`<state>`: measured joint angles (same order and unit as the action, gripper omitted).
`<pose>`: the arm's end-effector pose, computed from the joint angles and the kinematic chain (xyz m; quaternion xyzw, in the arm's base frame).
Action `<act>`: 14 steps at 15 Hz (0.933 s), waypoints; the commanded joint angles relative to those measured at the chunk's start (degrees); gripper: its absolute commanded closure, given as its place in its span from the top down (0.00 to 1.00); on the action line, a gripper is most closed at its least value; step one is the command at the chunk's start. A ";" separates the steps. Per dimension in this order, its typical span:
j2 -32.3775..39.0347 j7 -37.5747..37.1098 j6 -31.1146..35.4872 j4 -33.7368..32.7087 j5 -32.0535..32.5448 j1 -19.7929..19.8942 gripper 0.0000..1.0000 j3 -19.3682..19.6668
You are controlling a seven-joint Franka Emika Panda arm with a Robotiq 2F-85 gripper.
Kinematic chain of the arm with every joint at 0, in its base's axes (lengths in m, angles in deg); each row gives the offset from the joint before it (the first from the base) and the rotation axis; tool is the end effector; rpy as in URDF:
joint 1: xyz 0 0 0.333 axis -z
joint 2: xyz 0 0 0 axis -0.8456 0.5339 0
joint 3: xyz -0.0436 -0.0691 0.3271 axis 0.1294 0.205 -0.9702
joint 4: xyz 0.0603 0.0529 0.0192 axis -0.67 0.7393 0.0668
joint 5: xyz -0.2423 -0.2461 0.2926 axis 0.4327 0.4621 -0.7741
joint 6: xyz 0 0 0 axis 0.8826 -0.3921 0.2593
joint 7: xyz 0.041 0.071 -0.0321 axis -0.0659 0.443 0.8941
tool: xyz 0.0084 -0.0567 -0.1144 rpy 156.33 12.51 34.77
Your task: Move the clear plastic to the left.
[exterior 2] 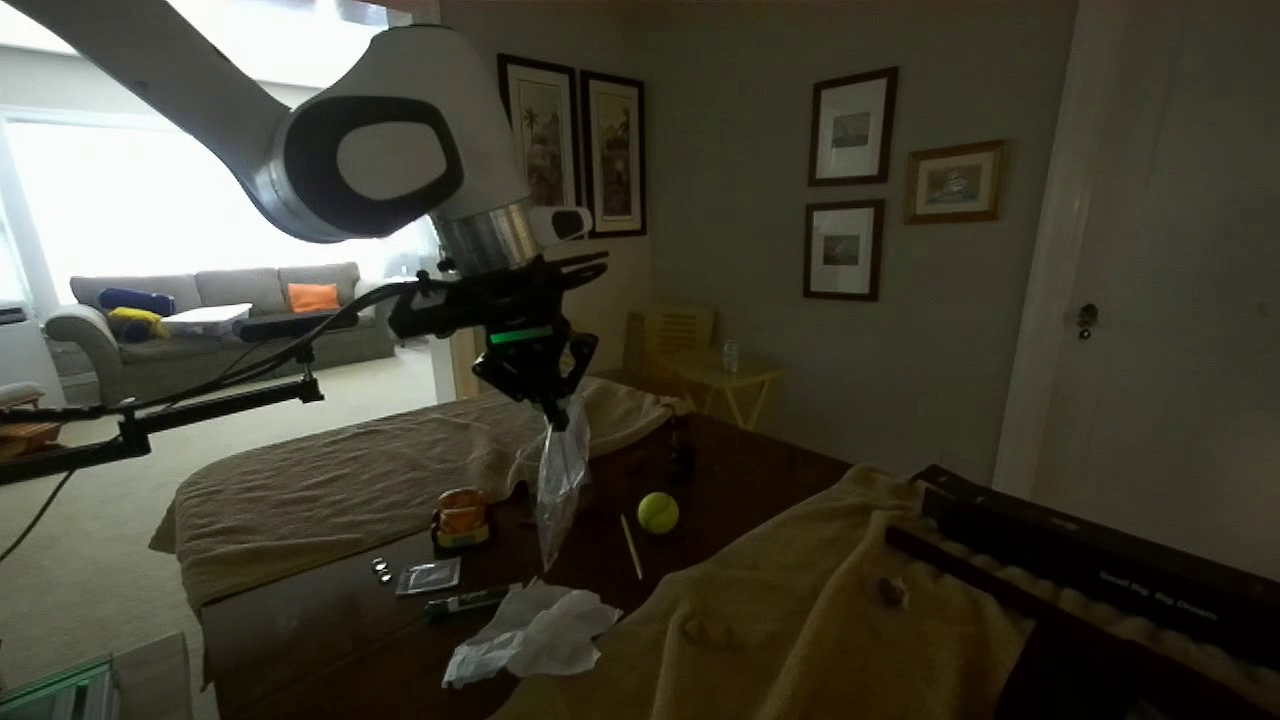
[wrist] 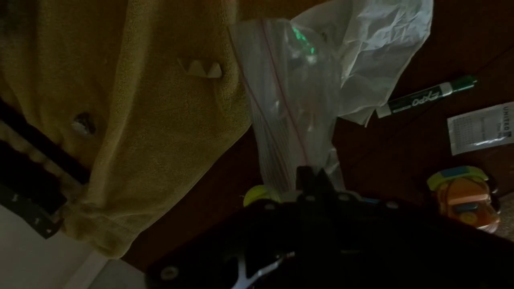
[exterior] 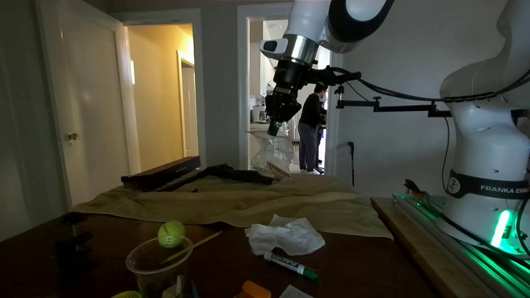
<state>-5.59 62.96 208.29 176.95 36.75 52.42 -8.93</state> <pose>0.4741 -0.0107 0.3473 0.9266 0.3433 0.1390 0.0653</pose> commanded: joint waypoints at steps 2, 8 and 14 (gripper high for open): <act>4.47 2.68 6.49 -2.70 -0.89 -1.01 0.00 0.65; 15.22 8.40 13.14 -10.35 -2.64 -4.05 0.00 -1.21; 27.58 9.50 18.16 -19.56 -1.33 -4.42 0.00 -5.11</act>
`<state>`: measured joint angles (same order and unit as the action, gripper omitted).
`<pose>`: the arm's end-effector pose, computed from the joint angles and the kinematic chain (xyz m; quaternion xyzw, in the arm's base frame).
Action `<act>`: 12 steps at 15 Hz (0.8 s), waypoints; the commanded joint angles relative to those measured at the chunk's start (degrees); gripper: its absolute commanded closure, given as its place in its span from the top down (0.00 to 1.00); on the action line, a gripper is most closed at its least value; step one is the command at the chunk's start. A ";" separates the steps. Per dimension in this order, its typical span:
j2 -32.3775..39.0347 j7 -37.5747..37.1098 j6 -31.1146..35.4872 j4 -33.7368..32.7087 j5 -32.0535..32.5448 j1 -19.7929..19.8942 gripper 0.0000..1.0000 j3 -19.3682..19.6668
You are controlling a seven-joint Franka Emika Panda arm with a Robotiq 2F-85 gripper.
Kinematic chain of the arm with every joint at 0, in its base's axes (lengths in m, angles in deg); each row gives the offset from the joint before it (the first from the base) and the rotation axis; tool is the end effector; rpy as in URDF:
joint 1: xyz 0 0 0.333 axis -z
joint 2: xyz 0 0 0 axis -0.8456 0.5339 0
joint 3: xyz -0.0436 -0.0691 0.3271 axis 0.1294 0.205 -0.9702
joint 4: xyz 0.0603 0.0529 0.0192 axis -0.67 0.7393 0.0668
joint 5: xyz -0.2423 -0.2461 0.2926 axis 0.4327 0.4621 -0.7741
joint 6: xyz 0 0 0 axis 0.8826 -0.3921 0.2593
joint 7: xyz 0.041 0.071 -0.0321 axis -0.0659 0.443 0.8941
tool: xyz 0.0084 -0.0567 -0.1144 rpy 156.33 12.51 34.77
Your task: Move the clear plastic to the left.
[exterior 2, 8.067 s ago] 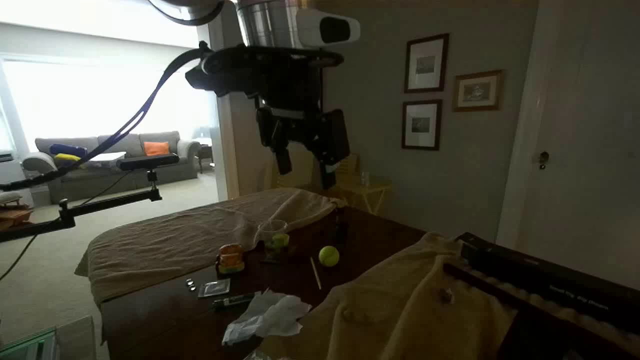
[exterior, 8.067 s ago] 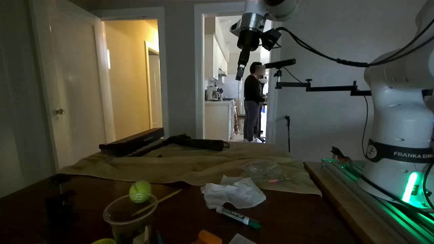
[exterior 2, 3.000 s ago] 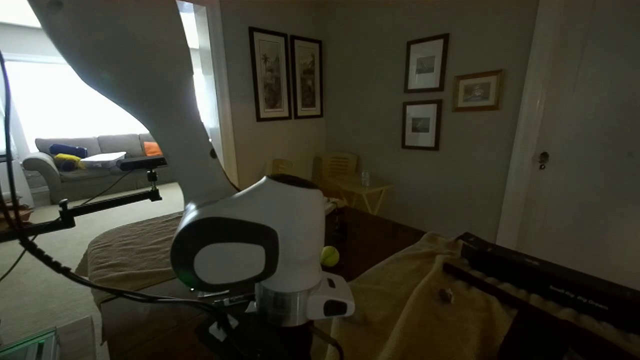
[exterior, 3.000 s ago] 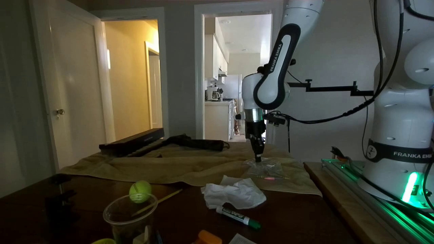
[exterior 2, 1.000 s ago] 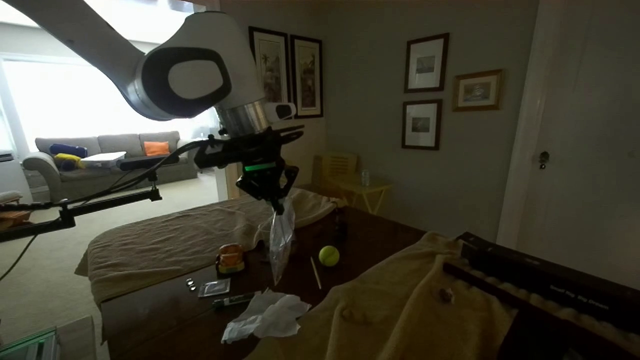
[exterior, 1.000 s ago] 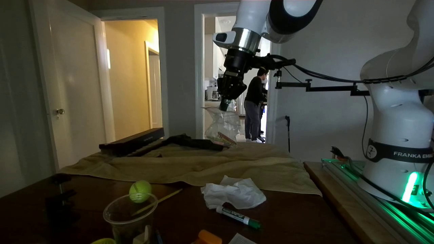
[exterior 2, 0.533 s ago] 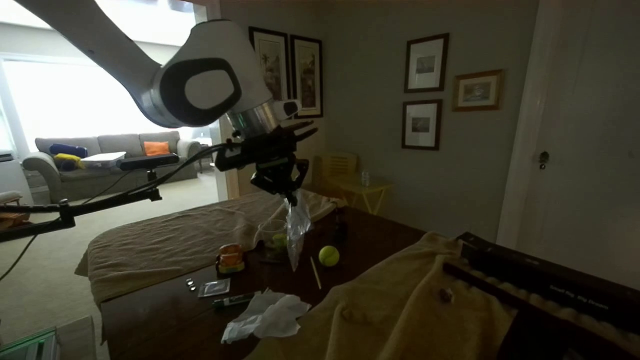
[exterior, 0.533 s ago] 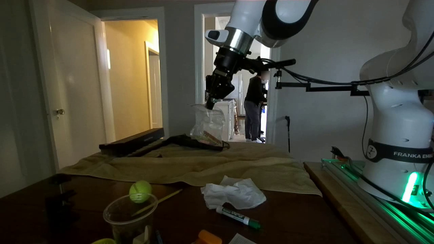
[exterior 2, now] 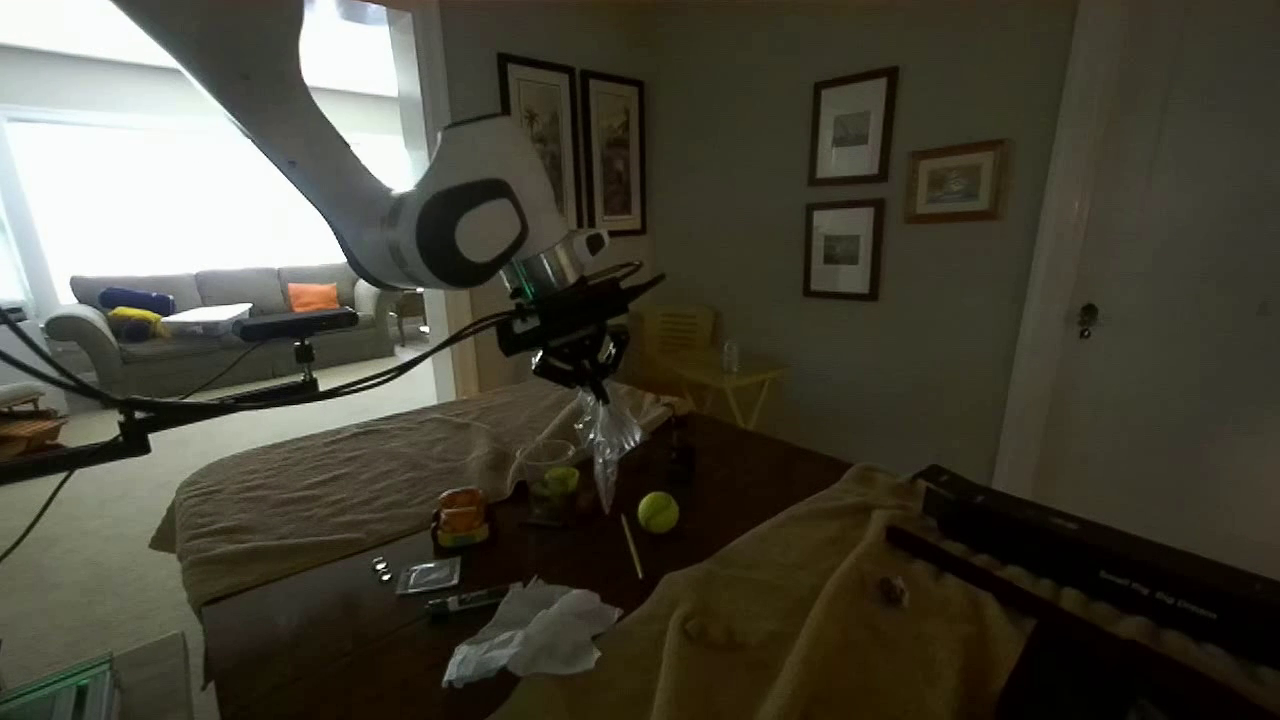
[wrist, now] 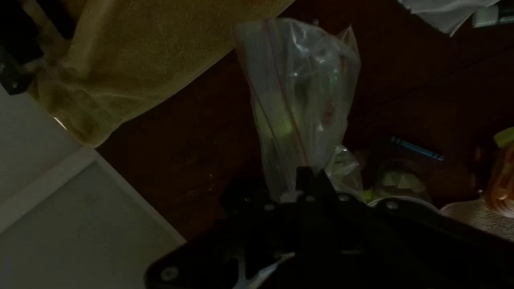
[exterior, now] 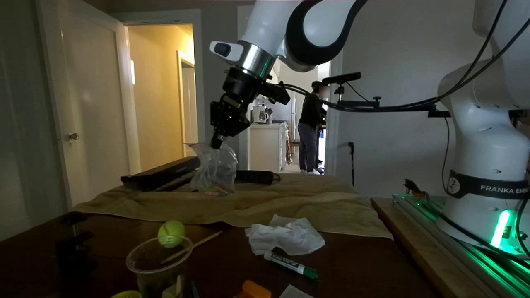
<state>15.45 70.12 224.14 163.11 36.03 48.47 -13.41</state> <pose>0.5763 0.0726 0.3108 0.8581 0.4599 0.2070 0.0964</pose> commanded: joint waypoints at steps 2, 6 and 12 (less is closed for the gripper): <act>9.85 3.30 2.99 -8.25 -1.31 -0.24 0.00 -1.63; 15.32 4.00 4.18 -11.99 -1.00 0.53 0.00 -2.99; 21.56 -0.12 6.44 -16.00 4.27 4.81 0.00 -8.08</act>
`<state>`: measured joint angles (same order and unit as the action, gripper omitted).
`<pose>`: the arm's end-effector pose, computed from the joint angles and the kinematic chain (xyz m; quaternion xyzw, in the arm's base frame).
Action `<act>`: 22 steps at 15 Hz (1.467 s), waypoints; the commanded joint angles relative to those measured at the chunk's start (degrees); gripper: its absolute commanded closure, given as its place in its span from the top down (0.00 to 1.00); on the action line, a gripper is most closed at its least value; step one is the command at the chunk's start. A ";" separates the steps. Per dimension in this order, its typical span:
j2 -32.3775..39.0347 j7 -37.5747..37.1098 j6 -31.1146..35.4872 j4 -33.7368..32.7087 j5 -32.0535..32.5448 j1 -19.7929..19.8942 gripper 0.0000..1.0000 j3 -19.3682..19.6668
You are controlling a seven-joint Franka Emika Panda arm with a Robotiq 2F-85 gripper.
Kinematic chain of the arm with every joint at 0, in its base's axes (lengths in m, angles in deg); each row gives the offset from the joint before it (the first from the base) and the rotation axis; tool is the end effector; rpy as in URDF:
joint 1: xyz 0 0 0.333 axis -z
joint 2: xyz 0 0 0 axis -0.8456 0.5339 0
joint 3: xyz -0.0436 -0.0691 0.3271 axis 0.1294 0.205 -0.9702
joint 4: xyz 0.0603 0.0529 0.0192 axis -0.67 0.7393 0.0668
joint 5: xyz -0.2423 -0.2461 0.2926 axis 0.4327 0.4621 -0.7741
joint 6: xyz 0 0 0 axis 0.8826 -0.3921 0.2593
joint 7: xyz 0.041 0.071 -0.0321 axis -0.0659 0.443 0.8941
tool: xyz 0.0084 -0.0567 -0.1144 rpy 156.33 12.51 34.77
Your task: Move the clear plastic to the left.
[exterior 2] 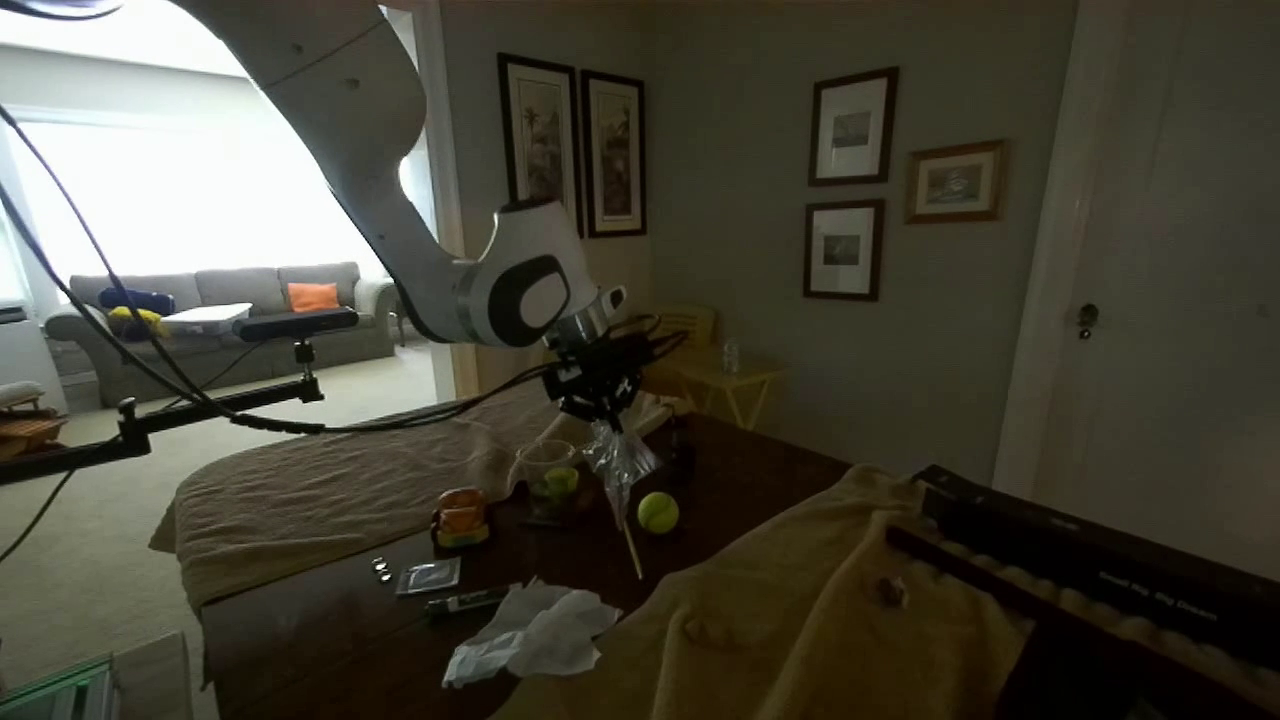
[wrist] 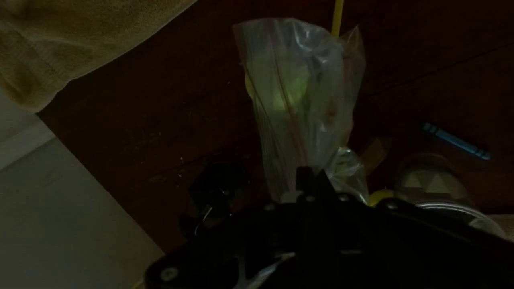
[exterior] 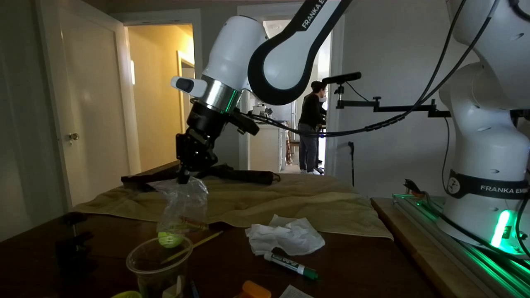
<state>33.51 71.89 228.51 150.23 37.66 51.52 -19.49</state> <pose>0.6415 0.1176 0.2338 0.8339 0.5055 0.2048 0.0843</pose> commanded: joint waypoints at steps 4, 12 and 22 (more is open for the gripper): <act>5.76 -12.78 4.00 -6.12 5.29 -6.64 0.00 7.27; 9.56 -33.21 0.76 -10.46 10.41 -18.90 0.00 19.85; 10.84 -34.79 3.94 -8.87 17.20 -13.87 0.00 11.92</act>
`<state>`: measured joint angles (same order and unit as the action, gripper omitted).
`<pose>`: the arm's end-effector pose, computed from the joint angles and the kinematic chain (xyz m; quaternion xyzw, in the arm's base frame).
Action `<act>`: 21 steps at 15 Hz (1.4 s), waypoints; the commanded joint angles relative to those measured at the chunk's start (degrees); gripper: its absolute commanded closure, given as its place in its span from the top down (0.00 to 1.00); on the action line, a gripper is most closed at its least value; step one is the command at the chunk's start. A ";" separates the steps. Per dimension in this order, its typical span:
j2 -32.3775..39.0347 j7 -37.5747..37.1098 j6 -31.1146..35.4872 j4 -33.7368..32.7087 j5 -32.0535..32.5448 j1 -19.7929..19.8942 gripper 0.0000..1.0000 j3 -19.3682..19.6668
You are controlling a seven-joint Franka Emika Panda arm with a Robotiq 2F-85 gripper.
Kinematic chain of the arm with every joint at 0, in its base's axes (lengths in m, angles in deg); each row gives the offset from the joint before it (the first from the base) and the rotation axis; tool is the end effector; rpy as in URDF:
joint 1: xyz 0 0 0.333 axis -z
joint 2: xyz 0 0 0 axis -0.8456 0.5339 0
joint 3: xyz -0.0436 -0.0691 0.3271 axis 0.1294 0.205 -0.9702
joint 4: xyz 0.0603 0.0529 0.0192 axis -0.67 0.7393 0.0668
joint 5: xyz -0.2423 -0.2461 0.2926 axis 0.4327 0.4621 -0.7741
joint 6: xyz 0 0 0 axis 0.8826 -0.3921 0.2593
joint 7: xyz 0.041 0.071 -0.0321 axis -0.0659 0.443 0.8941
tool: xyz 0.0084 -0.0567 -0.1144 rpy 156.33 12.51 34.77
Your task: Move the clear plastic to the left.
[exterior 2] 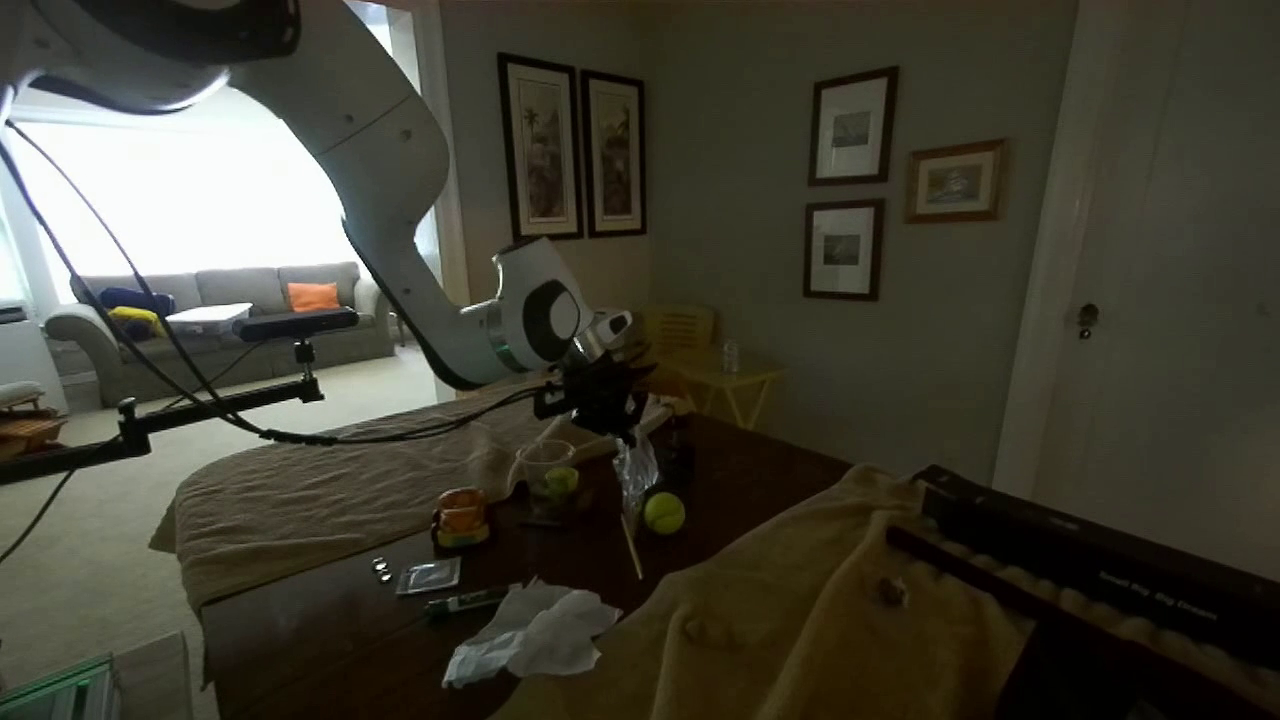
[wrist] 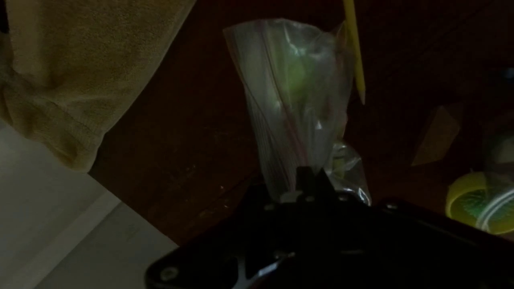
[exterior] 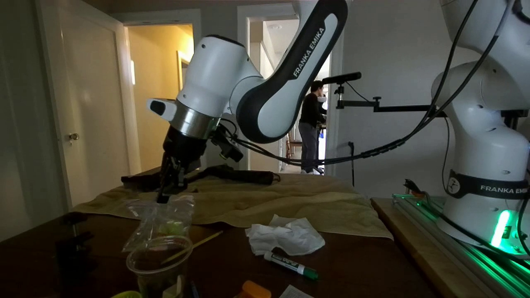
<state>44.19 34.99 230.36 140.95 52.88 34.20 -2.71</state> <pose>0.6762 0.1533 0.1895 0.8961 0.3668 0.2176 0.1232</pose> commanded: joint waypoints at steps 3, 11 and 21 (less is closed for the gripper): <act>0.66 5.57 3.04 0.69 1.80 6.27 0.00 -9.62; 2.22 11.25 5.96 0.35 1.65 10.97 0.00 -13.50; -0.24 18.72 4.05 2.28 3.56 15.16 0.46 -16.44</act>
<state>46.85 52.51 234.72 141.84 53.54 49.31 -19.31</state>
